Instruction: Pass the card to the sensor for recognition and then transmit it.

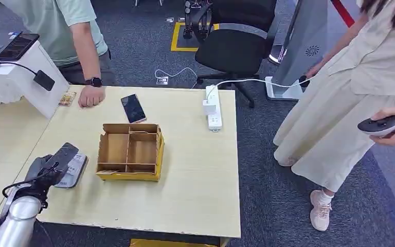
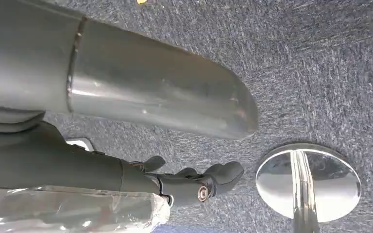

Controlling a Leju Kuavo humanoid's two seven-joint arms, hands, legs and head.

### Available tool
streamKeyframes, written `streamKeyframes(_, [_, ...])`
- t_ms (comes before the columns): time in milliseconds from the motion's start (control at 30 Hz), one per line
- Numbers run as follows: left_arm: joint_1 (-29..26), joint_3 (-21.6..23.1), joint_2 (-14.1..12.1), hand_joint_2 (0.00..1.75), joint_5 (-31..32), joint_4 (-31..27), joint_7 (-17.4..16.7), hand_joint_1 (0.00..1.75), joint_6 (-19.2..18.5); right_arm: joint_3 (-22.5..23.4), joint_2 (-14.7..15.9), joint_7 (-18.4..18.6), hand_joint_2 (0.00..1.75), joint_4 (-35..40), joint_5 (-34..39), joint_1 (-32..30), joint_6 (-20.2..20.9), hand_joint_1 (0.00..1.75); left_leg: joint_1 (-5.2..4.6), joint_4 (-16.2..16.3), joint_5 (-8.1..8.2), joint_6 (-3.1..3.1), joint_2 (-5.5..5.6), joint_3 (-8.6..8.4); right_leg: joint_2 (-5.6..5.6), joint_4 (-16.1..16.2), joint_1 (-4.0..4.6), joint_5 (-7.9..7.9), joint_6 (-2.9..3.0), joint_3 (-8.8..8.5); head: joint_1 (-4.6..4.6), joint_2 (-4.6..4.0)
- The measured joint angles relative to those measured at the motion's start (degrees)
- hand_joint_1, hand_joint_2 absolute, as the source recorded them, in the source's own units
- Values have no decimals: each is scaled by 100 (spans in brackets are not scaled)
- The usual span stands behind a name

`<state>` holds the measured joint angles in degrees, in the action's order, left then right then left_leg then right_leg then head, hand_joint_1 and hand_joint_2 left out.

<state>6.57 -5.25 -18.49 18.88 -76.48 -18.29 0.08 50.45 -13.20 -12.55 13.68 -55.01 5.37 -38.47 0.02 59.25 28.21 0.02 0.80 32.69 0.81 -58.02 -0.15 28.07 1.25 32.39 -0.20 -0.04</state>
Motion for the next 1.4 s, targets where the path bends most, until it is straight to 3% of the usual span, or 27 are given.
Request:
streamKeyframes(367, [283, 111, 9, 175, 678, 311, -103, 175, 503, 79, 0, -79, 0, 0, 311, 24, -2, 0, 0, 0, 0, 0, 0, 0, 1, 0, 0, 0, 0, 0, 0, 0])
streamKeyframes(567, [341, 157, 11, 175, 835, 418, -151, 175, 553, 151, 0, -114, 0, 2, 361, 26, 24, 0, 0, 0, 0, 0, -1, 0, 2, 0, 0, 0, 0, 0, -2, 0])
streamKeyframes(967, [531, 326, 15, 175, 802, 551, -153, 175, 175, 289, 0, -210, 0, 2, 564, 38, 77, 0, 0, 0, -1, 0, 0, -2, 0, 0, 0, 0, 0, -2, -2, 0])
streamKeyframes(1400, [642, 470, 7, 175, 807, 726, -92, 175, 7, 350, 0, -251, 0, 2, 680, 60, 83, 0, -1, 0, -1, 1, 0, -4, -1, 0, 0, 0, 0, -5, 0, 0])
